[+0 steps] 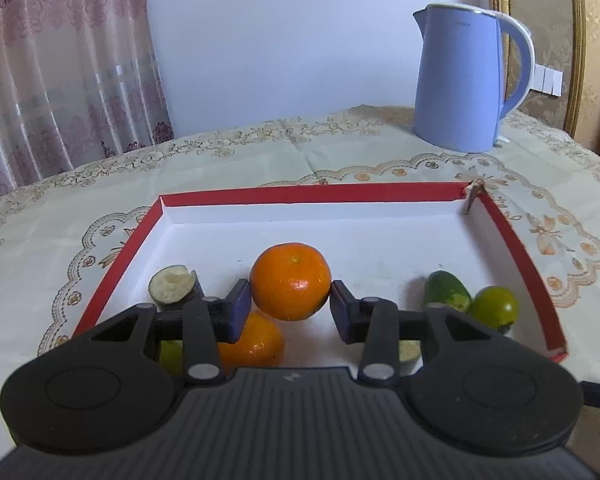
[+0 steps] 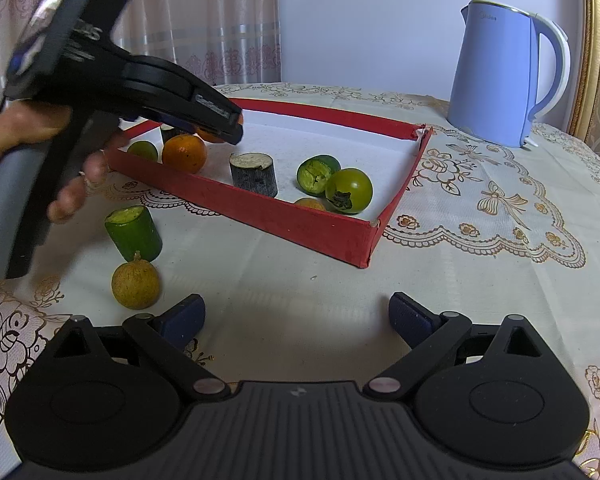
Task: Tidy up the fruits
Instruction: 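Carry the tangerine into the red tray and open the left gripper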
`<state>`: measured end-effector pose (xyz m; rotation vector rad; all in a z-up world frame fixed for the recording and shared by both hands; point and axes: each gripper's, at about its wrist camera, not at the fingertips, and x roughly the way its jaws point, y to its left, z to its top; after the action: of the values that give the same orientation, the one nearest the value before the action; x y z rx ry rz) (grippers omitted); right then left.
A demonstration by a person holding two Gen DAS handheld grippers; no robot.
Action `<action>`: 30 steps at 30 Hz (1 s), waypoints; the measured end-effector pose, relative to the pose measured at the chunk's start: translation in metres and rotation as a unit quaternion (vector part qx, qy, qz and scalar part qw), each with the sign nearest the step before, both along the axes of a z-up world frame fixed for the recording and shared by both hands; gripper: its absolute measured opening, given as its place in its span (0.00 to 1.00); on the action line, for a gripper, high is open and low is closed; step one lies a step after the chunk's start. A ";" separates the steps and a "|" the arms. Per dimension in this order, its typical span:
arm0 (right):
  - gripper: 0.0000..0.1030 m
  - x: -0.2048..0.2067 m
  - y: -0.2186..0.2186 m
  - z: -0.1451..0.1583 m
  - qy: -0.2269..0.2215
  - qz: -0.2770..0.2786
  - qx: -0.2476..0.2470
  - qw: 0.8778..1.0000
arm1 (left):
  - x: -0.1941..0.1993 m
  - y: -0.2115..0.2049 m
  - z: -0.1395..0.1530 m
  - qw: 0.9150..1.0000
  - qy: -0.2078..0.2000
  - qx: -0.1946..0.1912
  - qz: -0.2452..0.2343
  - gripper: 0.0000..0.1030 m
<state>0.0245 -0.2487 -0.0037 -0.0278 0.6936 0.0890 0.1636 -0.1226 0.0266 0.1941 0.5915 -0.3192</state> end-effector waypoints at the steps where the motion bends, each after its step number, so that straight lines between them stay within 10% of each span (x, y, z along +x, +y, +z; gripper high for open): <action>1: 0.96 0.000 0.000 0.000 0.000 0.000 0.000 1.000 | 0.002 -0.001 -0.001 1.000 -0.001 0.001 -0.001 0.38; 18: 0.97 0.000 0.000 0.001 0.000 0.000 0.000 1.000 | 0.021 -0.013 -0.017 1.000 0.004 0.025 0.009 0.40; 22: 0.97 0.000 0.000 0.001 0.000 -0.001 0.000 1.000 | 0.016 -0.010 -0.014 1.000 -0.004 0.025 0.012 0.71; 30: 0.97 0.000 0.000 0.000 0.000 -0.001 0.000 1.000 | -0.010 0.017 0.003 0.999 -0.025 0.002 0.026 0.73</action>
<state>0.0245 -0.2485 -0.0033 -0.0276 0.6947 0.0875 0.1538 -0.1052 0.0299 0.1891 0.5470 -0.2623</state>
